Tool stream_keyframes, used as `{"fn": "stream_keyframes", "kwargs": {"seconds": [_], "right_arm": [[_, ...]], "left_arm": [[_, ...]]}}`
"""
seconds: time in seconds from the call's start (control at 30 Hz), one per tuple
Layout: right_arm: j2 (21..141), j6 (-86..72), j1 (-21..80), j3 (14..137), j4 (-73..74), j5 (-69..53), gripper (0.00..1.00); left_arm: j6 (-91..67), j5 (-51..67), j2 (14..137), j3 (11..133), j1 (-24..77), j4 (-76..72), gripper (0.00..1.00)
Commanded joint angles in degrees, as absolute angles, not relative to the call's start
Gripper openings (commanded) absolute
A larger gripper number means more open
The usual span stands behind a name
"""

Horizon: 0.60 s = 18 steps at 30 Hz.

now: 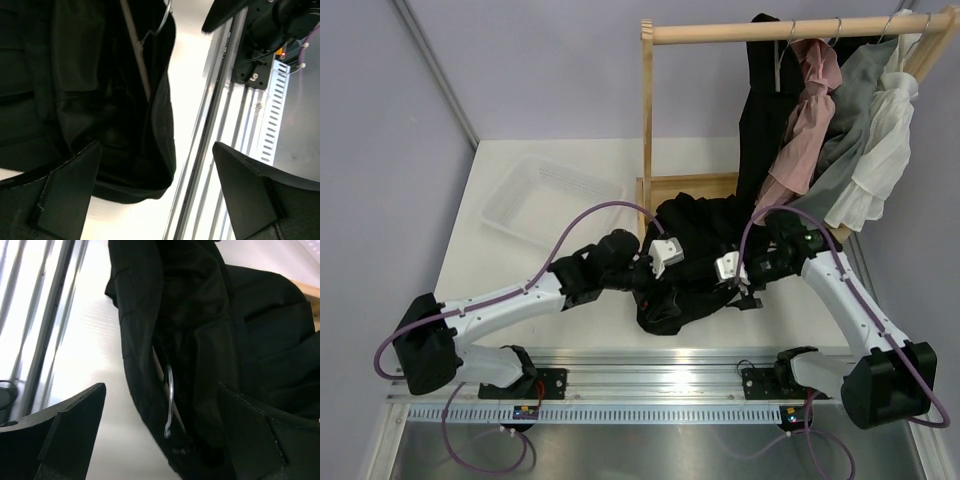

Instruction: Remove the skirt from the hanger

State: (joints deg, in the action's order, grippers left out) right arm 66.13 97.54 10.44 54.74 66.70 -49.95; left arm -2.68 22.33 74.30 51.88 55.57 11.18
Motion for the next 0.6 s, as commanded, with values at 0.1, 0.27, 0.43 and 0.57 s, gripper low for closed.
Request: {"fn": "stream_keyframes", "kwargs": {"seconds": [0.1, 0.27, 0.43, 0.57], "right_arm": [[66.18, 82.71, 15.73, 52.47, 50.53, -45.35, 0.99], [68.64, 85.94, 16.69, 53.09, 53.61, -42.99, 0.99], [69.43, 85.69, 18.54, 52.64, 54.14, -38.76, 0.87], [70.4, 85.34, 18.9, 55.54, 58.7, -39.72, 0.39]], "left_arm": [[-0.44, 15.83, 65.93, 48.43, 55.81, 11.25, 0.99], [0.35, 14.5, 63.98, 45.62, 55.72, 10.37, 0.99], [0.26, 13.97, 64.6, 45.26, 55.72, 9.06, 0.99], [0.61, 15.55, 65.3, 46.14, 55.81, 9.4, 0.99]]}}
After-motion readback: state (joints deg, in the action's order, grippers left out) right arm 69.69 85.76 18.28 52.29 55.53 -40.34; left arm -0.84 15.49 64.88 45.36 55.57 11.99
